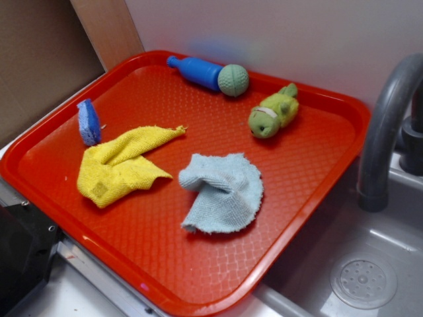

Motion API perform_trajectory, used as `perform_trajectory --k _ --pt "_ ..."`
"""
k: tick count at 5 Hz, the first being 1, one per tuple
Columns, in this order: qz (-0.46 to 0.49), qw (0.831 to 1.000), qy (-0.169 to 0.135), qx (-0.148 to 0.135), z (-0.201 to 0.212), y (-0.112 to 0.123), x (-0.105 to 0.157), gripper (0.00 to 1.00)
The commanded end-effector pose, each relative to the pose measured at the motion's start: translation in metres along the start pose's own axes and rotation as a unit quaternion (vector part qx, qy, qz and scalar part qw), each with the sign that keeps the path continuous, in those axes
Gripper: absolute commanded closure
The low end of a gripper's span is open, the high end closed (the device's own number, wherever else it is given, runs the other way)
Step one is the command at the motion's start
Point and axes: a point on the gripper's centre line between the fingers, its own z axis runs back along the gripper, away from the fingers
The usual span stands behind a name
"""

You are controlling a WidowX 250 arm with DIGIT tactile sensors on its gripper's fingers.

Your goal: Grab the yellow cloth.

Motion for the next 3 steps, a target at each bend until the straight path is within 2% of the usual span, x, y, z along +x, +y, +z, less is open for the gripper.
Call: perform_trajectory --k 1,2,3 --pt "0.000 1.000 0.000 0.000 0.000 0.000 0.000 0.00" --pt "-0.027 1.000 0.005 0.004 -0.044 0.016 0.028 0.00" --pt "-0.077 0.997 0.014 0.020 -0.089 0.009 0.039 0.00"
